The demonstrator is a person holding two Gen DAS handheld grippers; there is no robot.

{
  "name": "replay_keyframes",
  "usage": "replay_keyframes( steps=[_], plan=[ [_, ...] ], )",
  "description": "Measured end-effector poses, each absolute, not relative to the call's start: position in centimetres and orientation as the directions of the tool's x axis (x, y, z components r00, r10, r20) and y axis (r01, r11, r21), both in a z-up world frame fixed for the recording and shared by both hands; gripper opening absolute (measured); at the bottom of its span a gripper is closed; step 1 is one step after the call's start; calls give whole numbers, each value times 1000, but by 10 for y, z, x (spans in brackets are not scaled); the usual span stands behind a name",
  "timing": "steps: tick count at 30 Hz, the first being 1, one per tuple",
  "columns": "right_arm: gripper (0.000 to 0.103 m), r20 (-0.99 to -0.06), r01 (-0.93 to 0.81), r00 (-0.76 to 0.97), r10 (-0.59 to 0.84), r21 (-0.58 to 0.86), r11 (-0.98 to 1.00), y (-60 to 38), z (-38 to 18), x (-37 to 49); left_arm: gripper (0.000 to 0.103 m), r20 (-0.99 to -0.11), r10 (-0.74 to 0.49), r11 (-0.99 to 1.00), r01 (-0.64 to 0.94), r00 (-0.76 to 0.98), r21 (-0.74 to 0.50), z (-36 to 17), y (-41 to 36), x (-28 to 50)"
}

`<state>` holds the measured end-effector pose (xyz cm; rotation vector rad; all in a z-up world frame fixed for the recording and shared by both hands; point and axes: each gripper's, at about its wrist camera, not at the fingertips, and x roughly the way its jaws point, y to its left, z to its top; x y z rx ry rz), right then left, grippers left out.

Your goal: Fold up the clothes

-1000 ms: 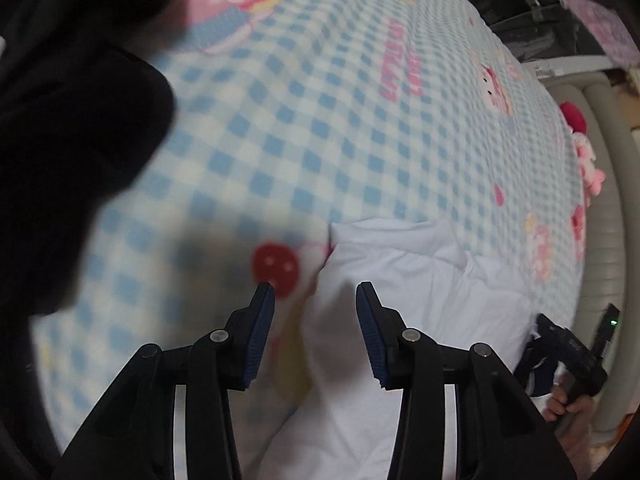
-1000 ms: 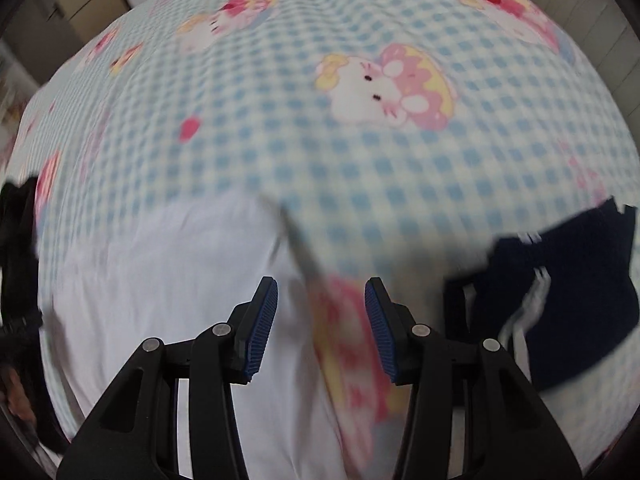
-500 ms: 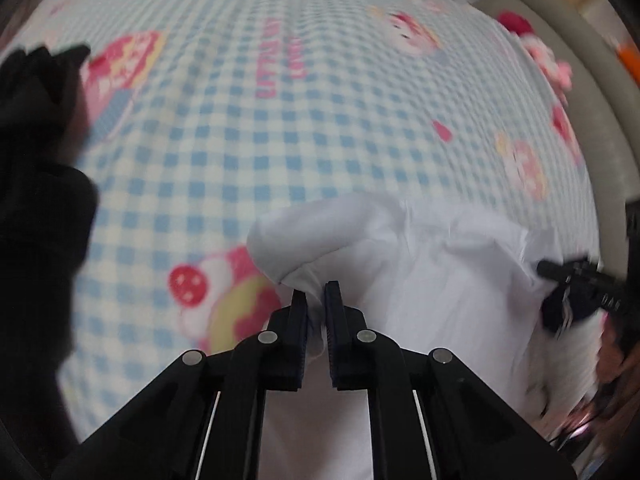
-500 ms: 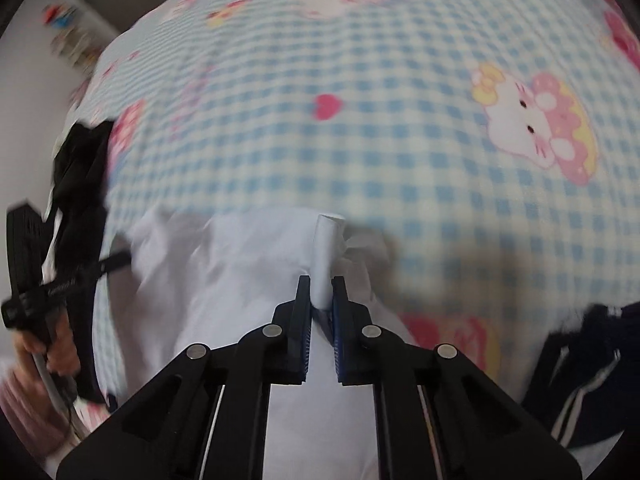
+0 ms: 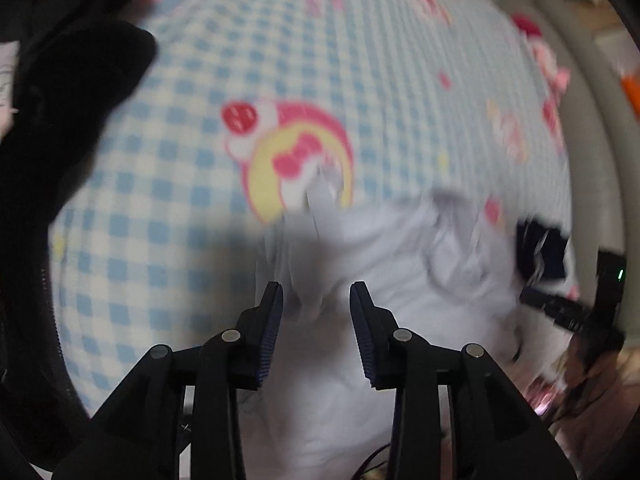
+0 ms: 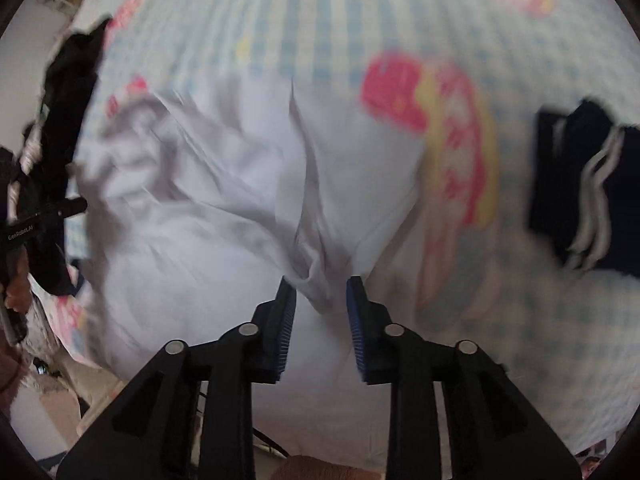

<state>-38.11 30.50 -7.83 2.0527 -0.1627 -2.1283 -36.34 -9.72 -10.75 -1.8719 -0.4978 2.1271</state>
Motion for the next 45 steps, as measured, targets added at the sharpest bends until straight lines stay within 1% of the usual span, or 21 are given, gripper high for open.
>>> replay_keyframes(
  steps=[3,5,8,11,13,15,18,19,20,21,23,24,27,29,31,34,37,39,40,43,45],
  plan=[
    [28,-964,25,-139,-228,226,-974,308,-58,-399,37,-900,399,-908,56,-177,-414,-110,-100,-381],
    [28,-962,20,-151,-229,228,-973,302,-63,-412,37,-909,392,-916,36,-139,-400,-118,-86,-386],
    [28,-979,52,-79,-186,182,-982,277,-87,-414,37,-922,379,-925,3,-80,-381,-131,-64,-393],
    [28,-988,76,17,-153,154,-985,265,-114,-399,36,-947,322,-946,-43,-22,-321,-138,-57,-380],
    [28,-991,75,59,-121,125,-989,266,-127,-383,36,-945,327,-944,-40,10,-327,-141,-62,-369],
    [29,-992,66,88,-90,96,-993,272,-137,-369,37,-945,326,-945,-28,32,-327,-144,-67,-359],
    [29,-990,18,93,-110,112,-994,281,-140,-361,35,-951,307,-951,-29,40,-309,-145,-69,-350],
    [29,-989,16,94,-116,118,-993,281,-140,-360,29,-951,307,-951,-32,34,-308,-143,-70,-347],
    [24,-989,27,93,-112,115,-993,280,-140,-360,21,-955,295,-955,-34,21,-295,-140,-70,-344],
    [12,-992,51,86,-91,95,-994,277,-139,-360,18,-963,271,-962,-34,6,-271,-136,-71,-342],
    [7,-998,85,55,-33,38,-996,274,-133,-361,9,-973,229,-973,-7,-33,-229,-125,-77,-339],
    [6,-1000,80,29,0,2,-997,276,-127,-363,8,-977,208,-978,8,-52,-209,-120,-80,-338],
    [6,-995,55,-59,86,-90,-994,285,-104,-374,8,-966,224,-972,44,-131,-232,-90,-91,-352],
    [6,-983,19,-142,113,-117,-993,297,-76,-392,7,-953,244,-966,47,-182,-256,-67,-97,-367],
    [6,-972,1,-214,99,-101,-995,307,-50,-416,7,-935,271,-959,17,-231,-282,-48,-94,-400],
    [6,-961,-60,-278,2,15,-998,328,-25,-473,7,-913,295,-952,-2,-282,-307,-43,-78,-468],
    [6,-959,-98,-284,-20,49,-994,340,-35,-502,8,-916,262,-959,23,-304,-282,-66,-75,-538],
    [11,-958,-120,-284,-28,64,-991,347,-44,-519,8,-930,229,-966,47,-289,-253,-86,-75,-572],
    [12,-958,-132,-284,-32,72,-989,350,-48,-528,8,-934,238,-963,62,-267,-263,-95,-75,-583],
    [16,-958,-165,-284,-44,94,-982,361,-62,-553,8,-931,242,-964,37,-274,-262,-97,-70,-584],
    [27,-957,-188,-285,-52,109,-976,368,-71,-571,13,-927,245,-966,8,-285,-257,-97,-71,-573]
  ],
)
